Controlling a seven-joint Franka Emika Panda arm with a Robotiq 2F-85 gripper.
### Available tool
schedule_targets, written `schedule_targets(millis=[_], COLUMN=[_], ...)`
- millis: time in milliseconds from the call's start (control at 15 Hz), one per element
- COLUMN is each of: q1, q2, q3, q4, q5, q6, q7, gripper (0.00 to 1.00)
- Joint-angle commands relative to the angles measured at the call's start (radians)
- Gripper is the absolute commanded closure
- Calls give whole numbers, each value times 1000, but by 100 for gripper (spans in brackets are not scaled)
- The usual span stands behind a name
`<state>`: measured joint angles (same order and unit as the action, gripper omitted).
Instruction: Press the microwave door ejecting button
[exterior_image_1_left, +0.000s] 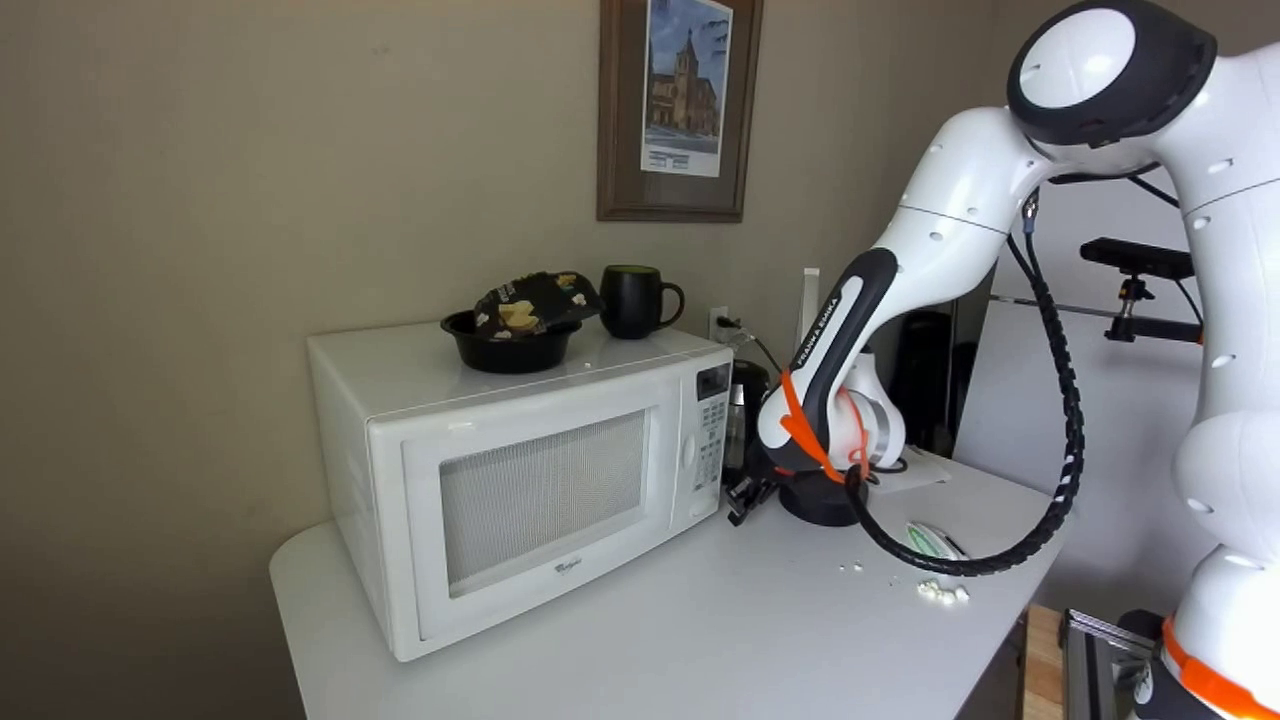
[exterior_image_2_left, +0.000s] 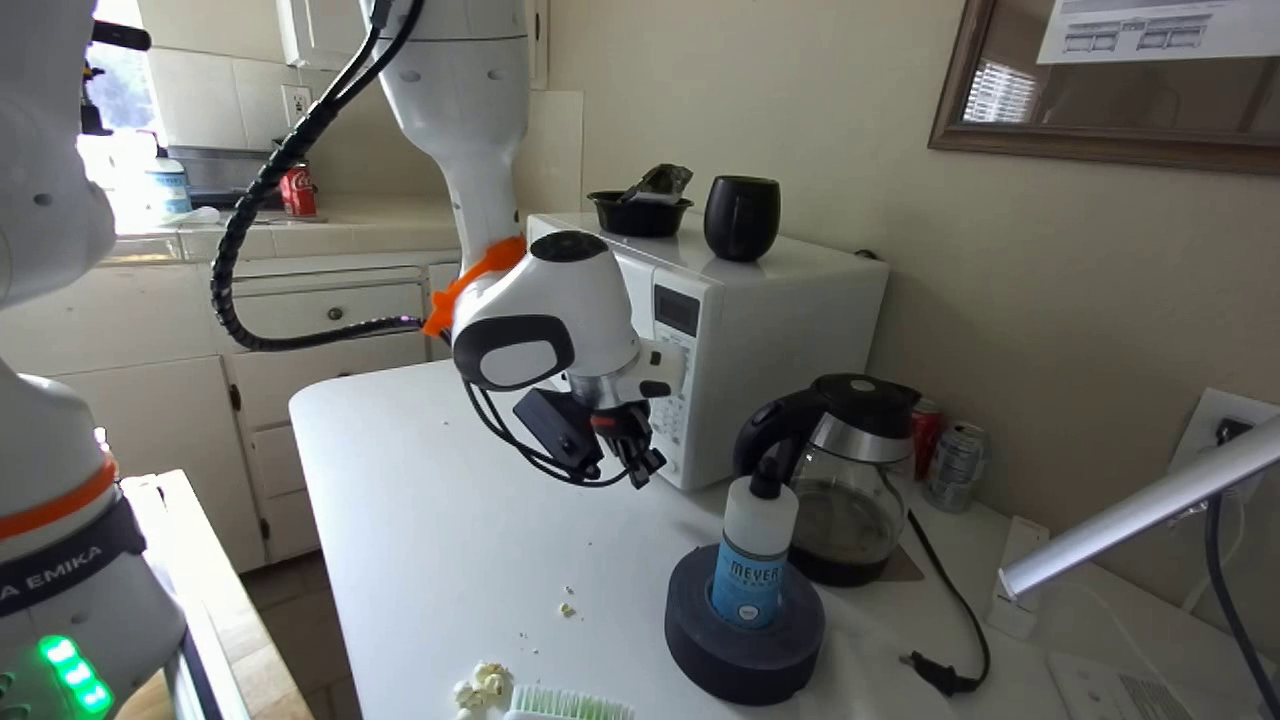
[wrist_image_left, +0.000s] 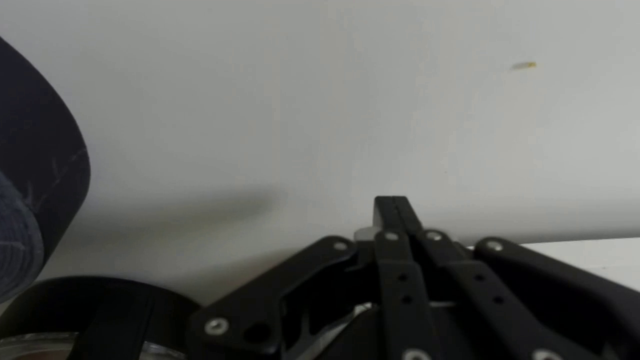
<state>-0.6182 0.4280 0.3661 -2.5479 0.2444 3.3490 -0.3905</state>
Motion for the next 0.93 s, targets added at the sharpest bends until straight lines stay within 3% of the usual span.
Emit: schedule_targets(millis=[0,133,200,400,867], q1=[-43,-43,-1,21,124], q2=[70,84,81,95,109], q3=[37,40,-27,-61,-181], q4=[29,32,28,37,67], q5=[-55,-80,-239,-369,-470], q6=[55,80,91,130,213], q7=[-23,-20,120,199,309], gripper=[100,100,100,100,100])
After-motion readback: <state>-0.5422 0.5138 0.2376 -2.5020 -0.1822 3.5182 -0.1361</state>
